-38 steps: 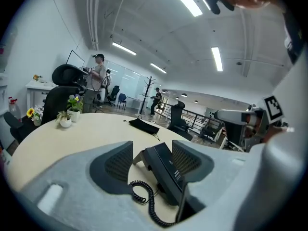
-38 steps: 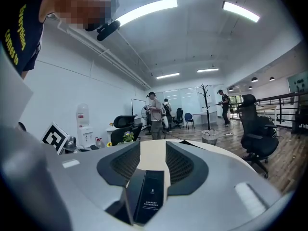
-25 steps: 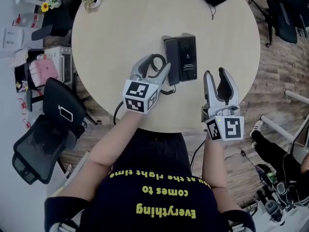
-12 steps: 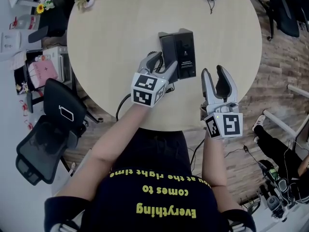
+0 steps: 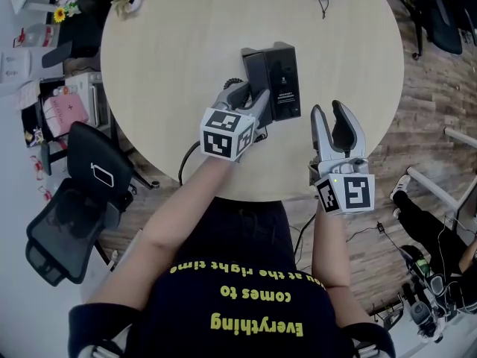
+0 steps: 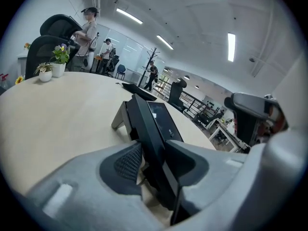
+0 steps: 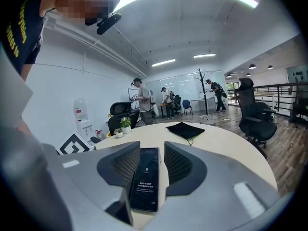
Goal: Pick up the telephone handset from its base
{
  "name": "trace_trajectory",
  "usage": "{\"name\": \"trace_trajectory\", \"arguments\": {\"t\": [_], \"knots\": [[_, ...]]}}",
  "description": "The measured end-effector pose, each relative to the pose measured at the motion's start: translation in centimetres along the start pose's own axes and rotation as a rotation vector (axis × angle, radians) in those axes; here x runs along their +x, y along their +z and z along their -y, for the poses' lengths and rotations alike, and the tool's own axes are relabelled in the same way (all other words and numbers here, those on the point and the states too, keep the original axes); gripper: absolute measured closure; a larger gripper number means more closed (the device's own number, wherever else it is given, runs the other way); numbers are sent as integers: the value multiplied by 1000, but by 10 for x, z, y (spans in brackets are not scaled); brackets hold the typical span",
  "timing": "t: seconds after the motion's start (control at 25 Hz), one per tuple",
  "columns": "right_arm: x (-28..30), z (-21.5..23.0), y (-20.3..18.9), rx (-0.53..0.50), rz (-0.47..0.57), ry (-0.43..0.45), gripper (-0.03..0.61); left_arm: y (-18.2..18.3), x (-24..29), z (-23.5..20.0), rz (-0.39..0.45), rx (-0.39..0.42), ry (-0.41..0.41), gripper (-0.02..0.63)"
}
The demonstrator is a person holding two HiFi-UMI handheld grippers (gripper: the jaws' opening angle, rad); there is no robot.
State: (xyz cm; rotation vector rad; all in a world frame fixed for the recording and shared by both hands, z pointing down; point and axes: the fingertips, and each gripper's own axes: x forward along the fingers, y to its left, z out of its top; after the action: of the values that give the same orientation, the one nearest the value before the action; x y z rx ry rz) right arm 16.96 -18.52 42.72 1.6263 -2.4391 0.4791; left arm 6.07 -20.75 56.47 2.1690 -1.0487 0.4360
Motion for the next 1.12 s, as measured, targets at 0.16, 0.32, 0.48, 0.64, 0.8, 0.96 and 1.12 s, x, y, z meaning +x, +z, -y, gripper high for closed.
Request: {"name": "trace_trajectory", "arguments": {"t": [0.16,0.32,0.48,0.64,0.8,0.96,1.12], "knots": [[1,-2,1,-4,-2,5,430,2,-3,1,6,-27,-21,479],[2,-3,2,-11,-5,11,460,4,-6,3,14,-80,-44,497],[1,-6,5,-18,2,15,474,7,-12,7,30,-98,-69,515],[1,-8,8,-25,6,18,485,11,-18,18,46,-79,-110,528],[-2,-11,12,-34,13,18,499,12,-24,28,49,-60,-129,535],[-5,-15,17,-40,23,20,522,14,-32,32,56,-41,-145,535],[-9,-19,22,-48,36,20,551,20,-42,33,75,-28,-150,535]]}}
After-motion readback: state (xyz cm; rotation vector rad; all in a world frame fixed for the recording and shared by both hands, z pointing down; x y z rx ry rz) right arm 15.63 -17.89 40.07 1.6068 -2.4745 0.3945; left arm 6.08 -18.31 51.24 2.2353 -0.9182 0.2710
